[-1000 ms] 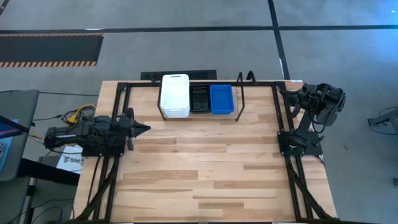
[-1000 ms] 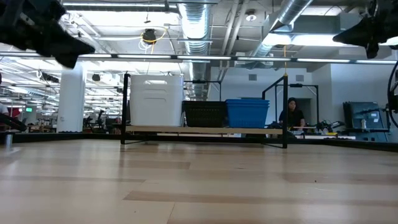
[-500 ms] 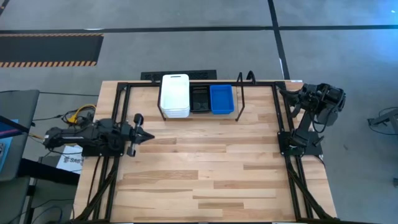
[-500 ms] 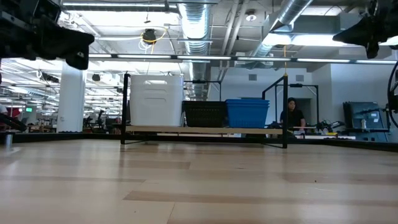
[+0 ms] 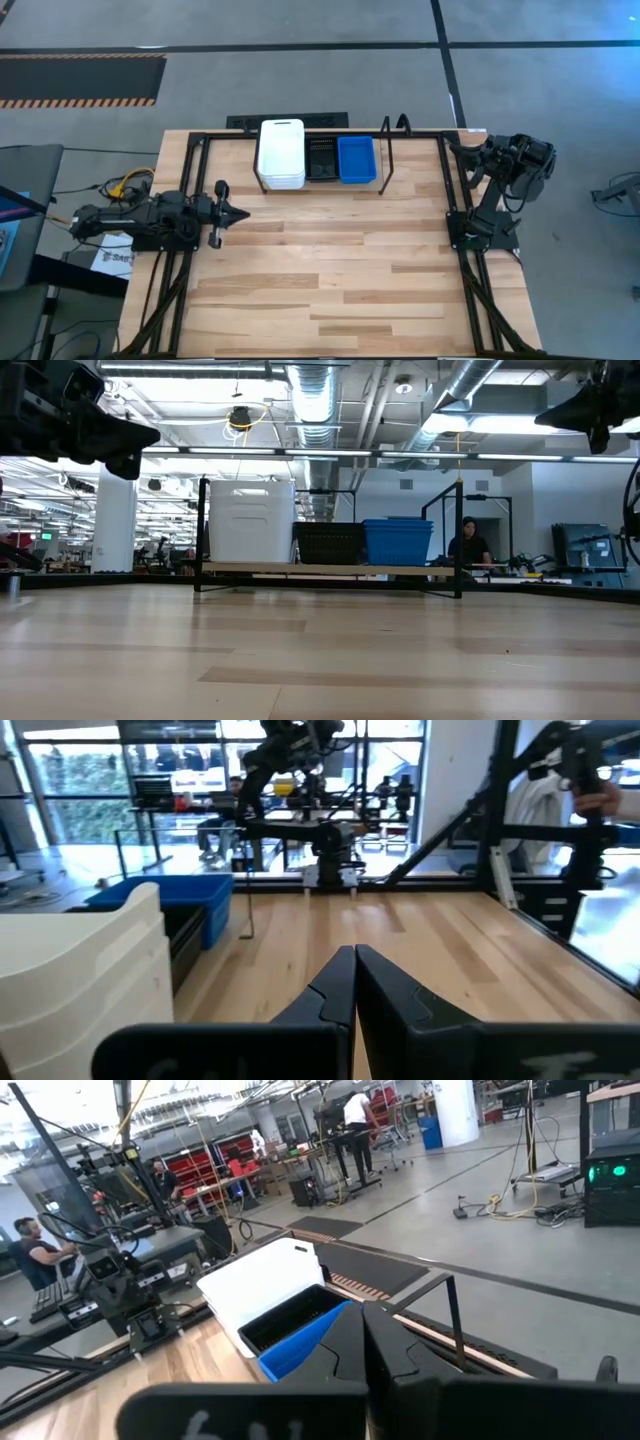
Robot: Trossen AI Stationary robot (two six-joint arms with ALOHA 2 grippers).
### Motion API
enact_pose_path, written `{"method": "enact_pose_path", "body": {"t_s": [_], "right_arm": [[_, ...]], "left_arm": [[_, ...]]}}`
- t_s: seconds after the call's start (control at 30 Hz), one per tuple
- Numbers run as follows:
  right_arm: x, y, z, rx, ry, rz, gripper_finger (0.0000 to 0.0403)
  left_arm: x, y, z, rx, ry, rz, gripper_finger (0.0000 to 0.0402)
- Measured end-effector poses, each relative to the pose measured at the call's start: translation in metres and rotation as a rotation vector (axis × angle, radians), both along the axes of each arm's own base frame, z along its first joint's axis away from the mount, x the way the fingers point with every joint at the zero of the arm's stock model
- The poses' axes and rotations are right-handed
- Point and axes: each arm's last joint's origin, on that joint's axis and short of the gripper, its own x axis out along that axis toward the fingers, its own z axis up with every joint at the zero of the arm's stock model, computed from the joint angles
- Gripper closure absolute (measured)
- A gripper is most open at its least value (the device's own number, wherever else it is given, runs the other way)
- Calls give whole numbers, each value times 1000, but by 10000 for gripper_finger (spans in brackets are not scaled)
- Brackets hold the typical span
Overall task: Stack baskets on shelf by color
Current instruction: Return to Home Position
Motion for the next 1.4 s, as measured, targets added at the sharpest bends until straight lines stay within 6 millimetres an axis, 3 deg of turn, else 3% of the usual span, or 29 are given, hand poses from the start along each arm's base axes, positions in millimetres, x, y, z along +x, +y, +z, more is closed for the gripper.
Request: {"method": "enact_pose_path", "body": {"t_s": [0.77,1.1,1.4], "right_arm": [[8,0,1,-80,42,116,400],[-4,-14,17,-80,46,48,400],[-12,-9,14,-92,61,-72,401]], "left_arm": [[0,1,0,-8,3,19,402],[0,1,0,-9,3,19,402],[0,1,0,-9,3,19,402]]}}
